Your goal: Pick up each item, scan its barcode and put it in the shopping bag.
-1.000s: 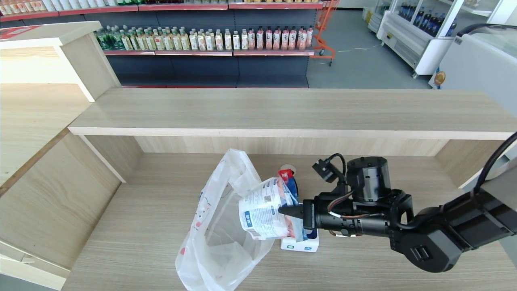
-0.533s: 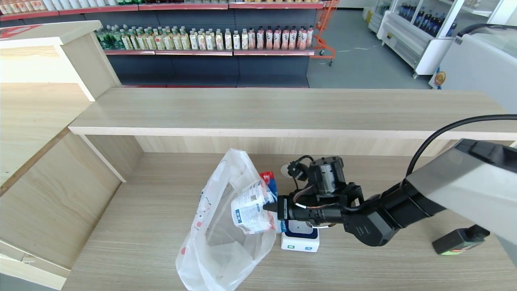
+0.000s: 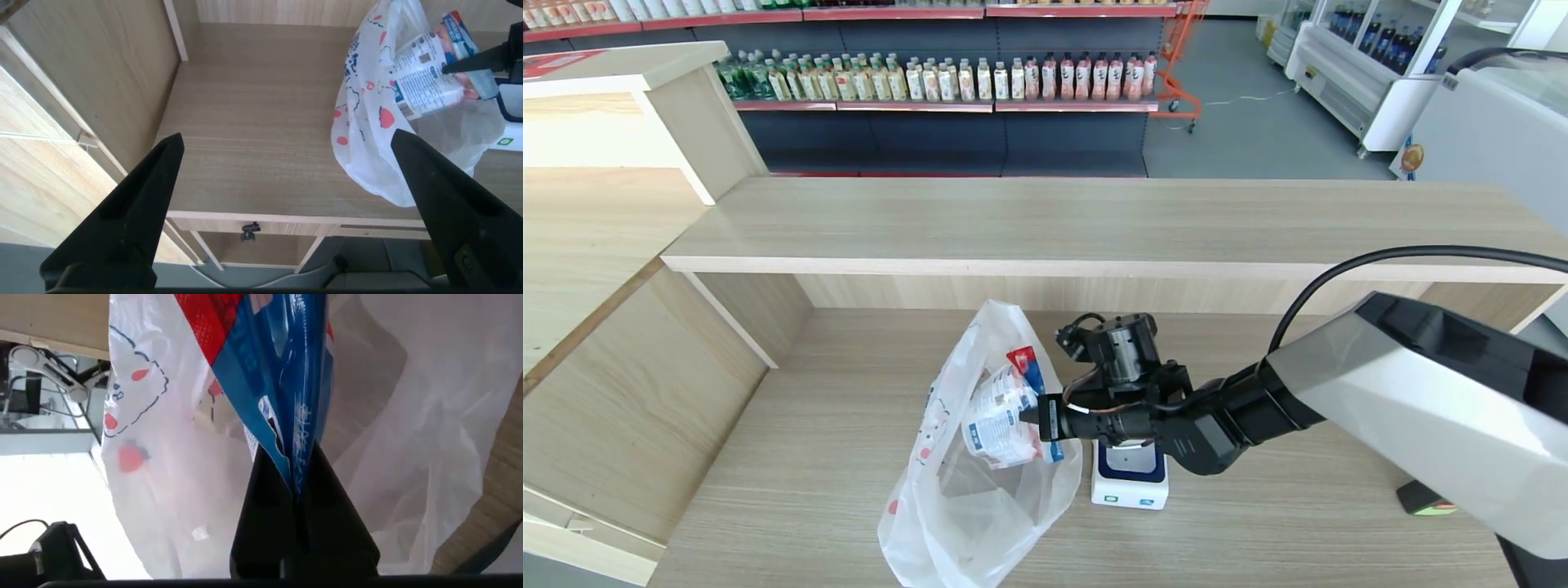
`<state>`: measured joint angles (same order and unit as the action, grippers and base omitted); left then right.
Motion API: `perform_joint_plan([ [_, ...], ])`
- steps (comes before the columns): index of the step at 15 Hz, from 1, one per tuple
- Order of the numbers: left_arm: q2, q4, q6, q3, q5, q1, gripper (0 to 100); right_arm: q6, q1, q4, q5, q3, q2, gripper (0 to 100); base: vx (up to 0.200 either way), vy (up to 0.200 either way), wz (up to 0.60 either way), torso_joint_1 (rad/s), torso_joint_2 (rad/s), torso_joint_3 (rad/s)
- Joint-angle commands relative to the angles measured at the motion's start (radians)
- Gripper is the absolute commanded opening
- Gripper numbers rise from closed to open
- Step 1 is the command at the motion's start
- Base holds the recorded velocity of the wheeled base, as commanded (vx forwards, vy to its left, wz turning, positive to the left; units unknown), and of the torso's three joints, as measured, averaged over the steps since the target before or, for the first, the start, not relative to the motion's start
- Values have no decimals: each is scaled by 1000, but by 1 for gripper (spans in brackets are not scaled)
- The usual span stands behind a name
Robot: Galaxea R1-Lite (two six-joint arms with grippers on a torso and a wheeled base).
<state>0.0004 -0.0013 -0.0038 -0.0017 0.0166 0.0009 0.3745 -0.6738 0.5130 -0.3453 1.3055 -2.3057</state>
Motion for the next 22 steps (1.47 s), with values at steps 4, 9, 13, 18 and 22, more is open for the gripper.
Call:
perform_joint_plan([
  [4,0,0,-1,0,0,1,100,37,-3,91,-101,31,-15,100,0,0,0,0,0,0],
  [9,0,0,1,0,0,1,100,199,0,236,-182,54,-20,100,0,0,0,0,0,0],
  [13,0,0,-1,0,0,1,100,245,17,234,-179,52,-15,100,0,0,0,0,0,0],
  [18,0,0,-1,0,0,1,100,245,125,233,-176,-63,51,100,0,0,0,0,0,0],
  [22,0,0,-1,0,0,1,100,245,206,233,-179,-186,193,100,0,0,0,0,0,0],
])
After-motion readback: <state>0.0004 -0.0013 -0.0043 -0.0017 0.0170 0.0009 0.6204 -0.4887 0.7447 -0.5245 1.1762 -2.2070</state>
